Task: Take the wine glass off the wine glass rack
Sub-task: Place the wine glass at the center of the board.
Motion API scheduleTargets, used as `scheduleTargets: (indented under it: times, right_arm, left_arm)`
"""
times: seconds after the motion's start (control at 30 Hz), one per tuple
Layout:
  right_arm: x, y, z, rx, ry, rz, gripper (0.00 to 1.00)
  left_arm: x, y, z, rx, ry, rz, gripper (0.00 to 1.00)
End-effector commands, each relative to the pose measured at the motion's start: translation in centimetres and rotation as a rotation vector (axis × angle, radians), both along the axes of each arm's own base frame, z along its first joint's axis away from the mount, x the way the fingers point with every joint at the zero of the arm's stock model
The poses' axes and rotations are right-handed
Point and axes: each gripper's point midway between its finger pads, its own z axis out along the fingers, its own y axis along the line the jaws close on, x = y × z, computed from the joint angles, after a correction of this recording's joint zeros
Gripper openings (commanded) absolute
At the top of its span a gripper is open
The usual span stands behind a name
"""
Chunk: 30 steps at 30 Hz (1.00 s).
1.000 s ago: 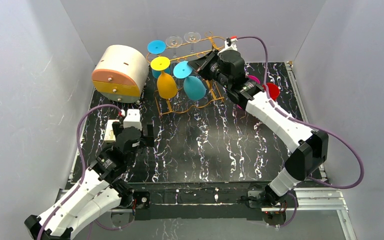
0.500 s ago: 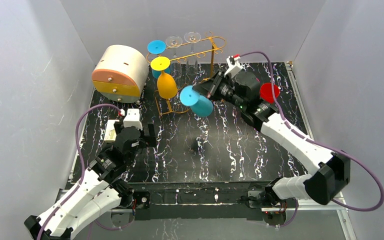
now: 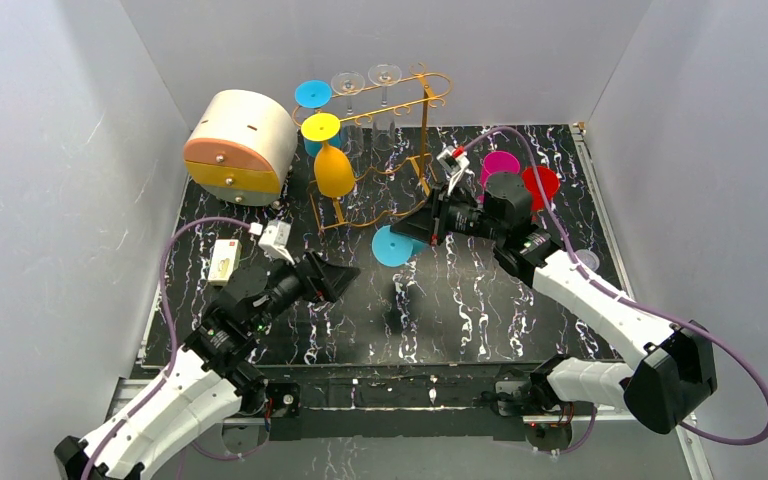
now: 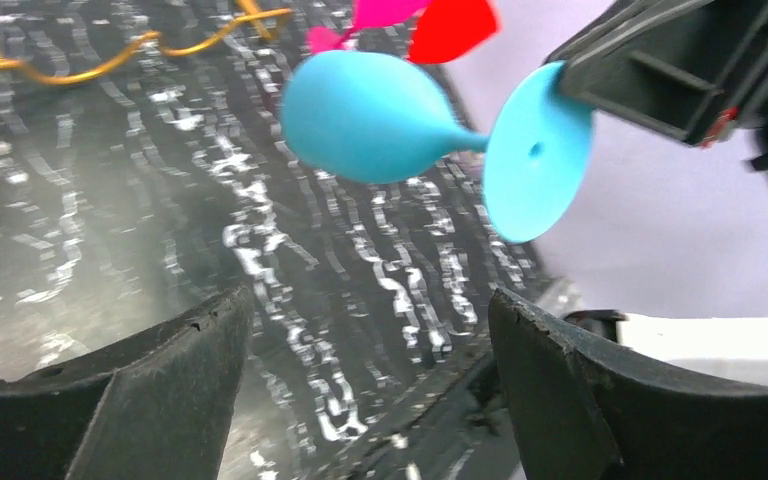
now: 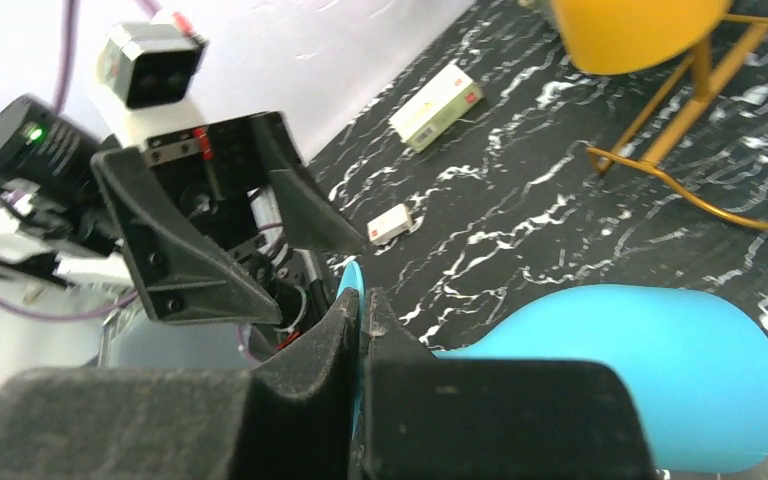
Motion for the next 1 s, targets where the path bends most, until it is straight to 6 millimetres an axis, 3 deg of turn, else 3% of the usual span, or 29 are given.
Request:
scheduleTargets:
  times: [0.0, 0.13, 0.47, 0.73, 0.83, 0.87, 0.93, 0.97]
  right_arm:
    - [-2.5, 0.6, 3.3, 0.092, -0.138, 0.182, 0.01]
    - [-3.7, 0.7, 2.7, 0.097, -0.105, 0.25, 0.01]
    - [-4.9, 0.7, 2.5, 0.092, -0.108, 0.336, 0.01]
    - [-5.6, 1.0, 2.0, 0.091, -0.079, 0.406, 0.01]
    - [-5.8, 0.9, 1.9, 0.086, -0.066, 0.414, 0.02]
    - [-5.9, 0.8, 1.9, 0.081, -0.066, 0.418, 0.09]
    - [-6.3, 0.5, 1.7, 0.064, -0.078, 0.422, 0.33]
    - [-6.5, 0.3, 1.4, 0.054, -0.089, 0.428, 0.38]
  left_arm:
    - [-1.1, -4.0, 4.7, -0.244, -0.05, -0.186, 0.82]
    - [-1.4, -6.3, 5.3, -0.282, -0.027, -0.301, 0.7]
    - [-1.3, -7.2, 6.4, -0.311, -0.05, -0.345, 0.47]
    - [-2.0, -8.1, 6.4, -0.301, -0.045, -0.421, 0.0]
    - [-2.3, -8.0, 6.3, -0.292, -0.06, -0.433, 0.0]
    - [-2.3, -7.9, 6.3, -0.288, -0.068, -0.43, 0.0]
    - [-2.2, -7.4, 6.5, -0.273, -0.093, -0.406, 0.0]
    - [-2.1, -7.0, 6.5, -0.265, -0.103, -0.386, 0.0]
